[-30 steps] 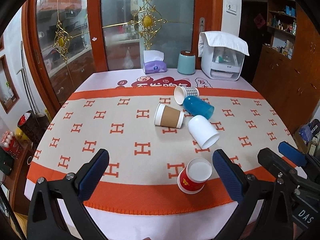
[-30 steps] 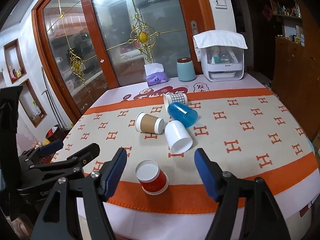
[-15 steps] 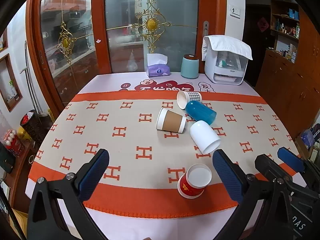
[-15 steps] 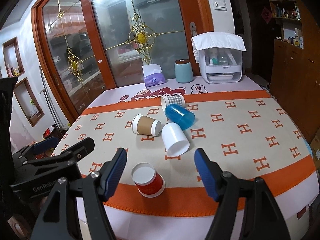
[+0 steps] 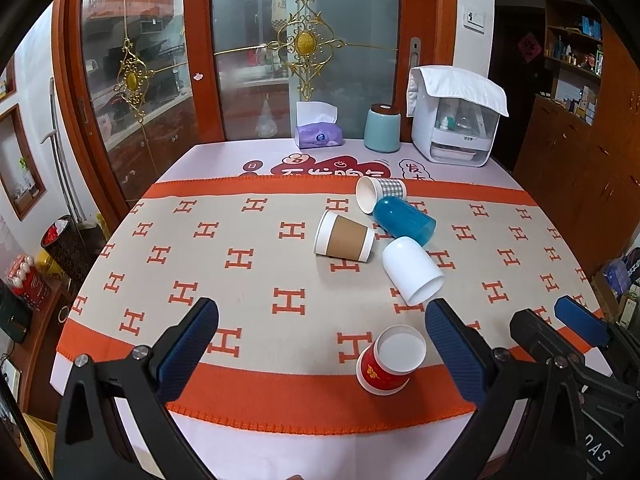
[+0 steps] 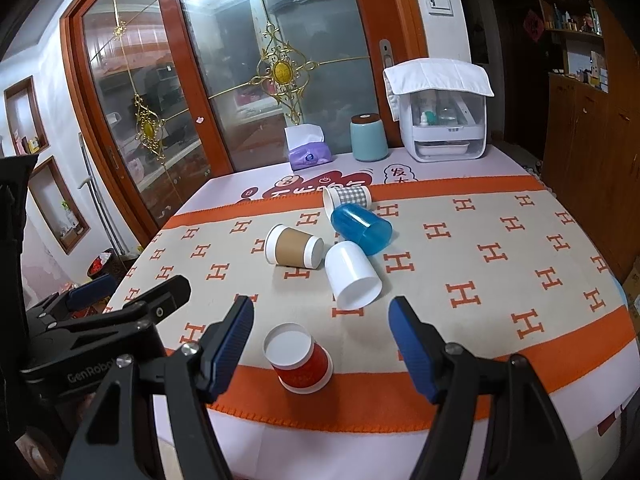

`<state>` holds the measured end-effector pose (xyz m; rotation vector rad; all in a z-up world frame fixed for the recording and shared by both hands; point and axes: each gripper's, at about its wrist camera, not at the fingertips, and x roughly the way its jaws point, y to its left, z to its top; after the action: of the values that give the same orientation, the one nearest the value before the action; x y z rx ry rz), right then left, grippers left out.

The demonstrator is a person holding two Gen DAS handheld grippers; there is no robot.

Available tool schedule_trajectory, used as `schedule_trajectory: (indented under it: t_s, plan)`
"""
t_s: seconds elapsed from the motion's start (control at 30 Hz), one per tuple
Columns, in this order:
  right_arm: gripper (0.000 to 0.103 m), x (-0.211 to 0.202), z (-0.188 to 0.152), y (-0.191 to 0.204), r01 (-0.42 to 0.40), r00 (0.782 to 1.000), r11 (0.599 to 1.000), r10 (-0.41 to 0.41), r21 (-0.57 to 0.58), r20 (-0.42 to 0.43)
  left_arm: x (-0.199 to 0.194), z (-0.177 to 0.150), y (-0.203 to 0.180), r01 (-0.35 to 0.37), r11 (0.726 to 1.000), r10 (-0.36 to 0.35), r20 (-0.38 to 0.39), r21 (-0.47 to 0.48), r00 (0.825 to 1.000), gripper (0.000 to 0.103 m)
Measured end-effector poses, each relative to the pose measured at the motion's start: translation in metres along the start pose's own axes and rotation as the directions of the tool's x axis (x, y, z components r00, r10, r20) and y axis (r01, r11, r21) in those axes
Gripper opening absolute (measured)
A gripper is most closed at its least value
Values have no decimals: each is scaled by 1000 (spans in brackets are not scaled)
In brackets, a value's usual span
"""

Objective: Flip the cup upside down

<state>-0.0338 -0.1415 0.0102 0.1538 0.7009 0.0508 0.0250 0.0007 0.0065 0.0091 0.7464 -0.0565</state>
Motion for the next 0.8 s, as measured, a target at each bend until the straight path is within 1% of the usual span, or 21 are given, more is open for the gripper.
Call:
schedule_trajectory:
  t_s: [0.8]
  plan:
    - [70, 1, -1, -1, -1, 1000, 1000, 1, 1, -2, 1, -1, 0, -1, 1000, 1, -2, 0, 1000, 102]
